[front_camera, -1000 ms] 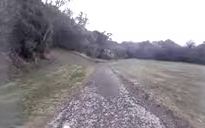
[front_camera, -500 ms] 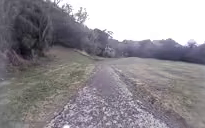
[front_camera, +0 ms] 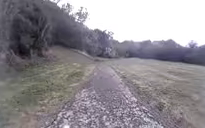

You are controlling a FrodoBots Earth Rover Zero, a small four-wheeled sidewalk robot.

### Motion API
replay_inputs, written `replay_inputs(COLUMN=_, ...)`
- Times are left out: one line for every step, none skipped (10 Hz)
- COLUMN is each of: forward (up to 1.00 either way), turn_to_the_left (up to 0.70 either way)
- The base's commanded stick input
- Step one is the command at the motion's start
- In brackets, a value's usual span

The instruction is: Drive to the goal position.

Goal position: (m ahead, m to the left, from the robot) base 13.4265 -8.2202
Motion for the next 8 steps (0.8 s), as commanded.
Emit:
replay_inputs(forward=0.45, turn_to_the_left=0.00)
replay_inputs(forward=0.45, turn_to_the_left=0.00)
replay_inputs(forward=0.45, turn_to_the_left=0.00)
replay_inputs(forward=0.45, turn_to_the_left=0.00)
replay_inputs(forward=0.45, turn_to_the_left=0.00)
replay_inputs(forward=0.45, turn_to_the_left=0.00)
replay_inputs(forward=0.45, turn_to_the_left=0.00)
replay_inputs(forward=0.45, turn_to_the_left=0.00)
